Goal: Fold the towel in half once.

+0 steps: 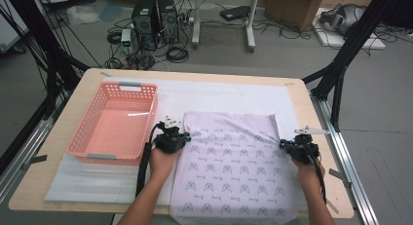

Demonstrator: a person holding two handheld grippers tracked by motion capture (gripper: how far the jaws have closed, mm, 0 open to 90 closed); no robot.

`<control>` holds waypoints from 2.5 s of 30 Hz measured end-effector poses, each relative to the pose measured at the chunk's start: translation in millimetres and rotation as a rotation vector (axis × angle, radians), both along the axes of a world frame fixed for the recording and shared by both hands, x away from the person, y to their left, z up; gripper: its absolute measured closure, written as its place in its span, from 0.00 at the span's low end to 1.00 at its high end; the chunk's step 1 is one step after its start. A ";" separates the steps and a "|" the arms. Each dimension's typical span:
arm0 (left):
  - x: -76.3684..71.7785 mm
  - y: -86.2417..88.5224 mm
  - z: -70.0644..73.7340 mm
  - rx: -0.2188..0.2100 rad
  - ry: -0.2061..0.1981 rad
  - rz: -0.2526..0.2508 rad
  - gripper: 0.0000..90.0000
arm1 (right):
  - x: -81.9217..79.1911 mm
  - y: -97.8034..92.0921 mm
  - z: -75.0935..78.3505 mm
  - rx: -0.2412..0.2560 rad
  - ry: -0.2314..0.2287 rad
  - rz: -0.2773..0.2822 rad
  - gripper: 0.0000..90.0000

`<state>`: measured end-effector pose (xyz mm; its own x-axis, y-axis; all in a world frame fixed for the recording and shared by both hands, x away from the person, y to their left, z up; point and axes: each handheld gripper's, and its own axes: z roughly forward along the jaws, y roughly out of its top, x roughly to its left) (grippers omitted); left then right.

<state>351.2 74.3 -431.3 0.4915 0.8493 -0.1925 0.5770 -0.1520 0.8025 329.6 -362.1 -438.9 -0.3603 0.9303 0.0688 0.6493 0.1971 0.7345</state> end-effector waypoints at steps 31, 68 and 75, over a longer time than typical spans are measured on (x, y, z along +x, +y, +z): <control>-56.0 27.4 16.5 -0.115 -0.067 -0.096 0.96 | -53.2 -11.5 32.4 0.107 -0.142 0.112 0.97; -28.8 3.2 -16.7 0.092 0.020 -0.042 0.98 | -8.1 27.3 1.4 -0.043 0.072 0.066 0.96; -40.2 15.2 -0.4 -0.013 -0.020 -0.056 0.98 | -26.4 18.9 17.1 0.002 -0.043 0.072 0.97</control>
<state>311.0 89.5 -431.7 0.5419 0.8179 -0.1935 0.5518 -0.1726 0.8159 303.3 -343.2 -421.8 -0.4293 0.9016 0.0539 0.6015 0.2408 0.7617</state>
